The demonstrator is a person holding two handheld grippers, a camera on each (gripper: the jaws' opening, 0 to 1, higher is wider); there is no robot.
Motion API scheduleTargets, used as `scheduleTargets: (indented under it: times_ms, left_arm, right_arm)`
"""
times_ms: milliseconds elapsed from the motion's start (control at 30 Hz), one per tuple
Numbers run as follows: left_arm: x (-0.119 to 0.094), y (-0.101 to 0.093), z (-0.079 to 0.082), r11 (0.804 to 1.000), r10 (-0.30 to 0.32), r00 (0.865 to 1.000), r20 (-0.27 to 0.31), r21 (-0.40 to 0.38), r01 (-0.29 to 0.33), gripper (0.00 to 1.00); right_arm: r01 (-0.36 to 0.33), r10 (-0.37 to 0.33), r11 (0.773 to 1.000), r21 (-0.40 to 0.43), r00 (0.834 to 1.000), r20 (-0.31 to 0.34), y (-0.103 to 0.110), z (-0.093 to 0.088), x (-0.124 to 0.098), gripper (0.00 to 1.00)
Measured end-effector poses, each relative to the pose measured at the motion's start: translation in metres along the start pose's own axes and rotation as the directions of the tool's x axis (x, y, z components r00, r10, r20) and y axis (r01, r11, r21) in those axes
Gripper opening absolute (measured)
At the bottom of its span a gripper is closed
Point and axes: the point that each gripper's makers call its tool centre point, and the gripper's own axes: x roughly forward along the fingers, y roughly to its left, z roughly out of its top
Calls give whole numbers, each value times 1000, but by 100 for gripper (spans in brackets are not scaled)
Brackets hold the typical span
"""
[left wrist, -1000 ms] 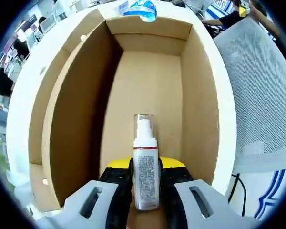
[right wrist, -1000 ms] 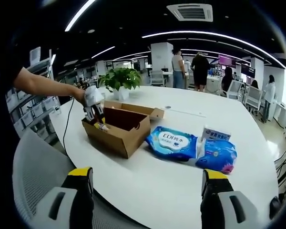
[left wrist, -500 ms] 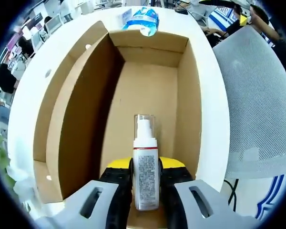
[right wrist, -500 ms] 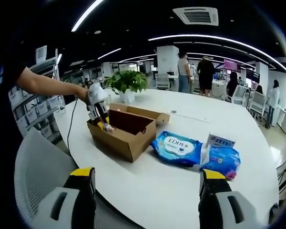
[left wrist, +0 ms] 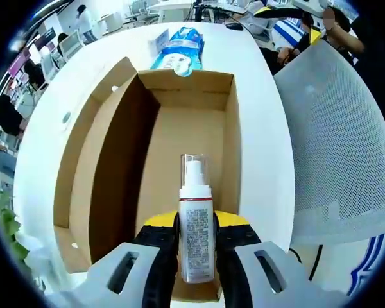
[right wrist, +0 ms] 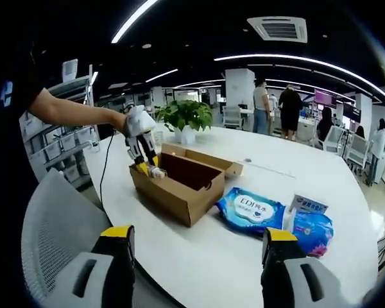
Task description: Operate the shoe box by opening the lid, removing the specified soft item, and placing it in the target area until the item is outside and the box remains undamaged.
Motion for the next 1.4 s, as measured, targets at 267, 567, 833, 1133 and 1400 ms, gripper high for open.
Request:
scheduleTargets:
  times_ms: [267, 567, 833, 1133, 1400]
  left_arm:
    - [-11, -17, 18, 999, -28, 999, 36, 45, 27, 19]
    - [-19, -40, 44, 992, -75, 995, 71, 110, 67, 19]
    - [-21, -62, 67, 977, -133, 987, 95, 179, 114, 19]
    - [-19, -91, 92, 952, -211, 971, 113, 249, 178, 19]
    - [-19, -113, 115, 928, -272, 952, 141, 298, 222, 19]
  right_arm:
    - [-53, 53, 998, -43, 999, 13, 15, 6, 9, 74]
    - [-99, 101, 992, -82, 995, 26, 29, 10, 15, 66]
    - [-127, 133, 985, -117, 990, 51, 40, 17, 20, 57]
    - [-162, 172, 977, -141, 983, 58, 53, 19, 24, 48]
    - [-196, 206, 967, -164, 977, 51, 66, 18, 27, 43]
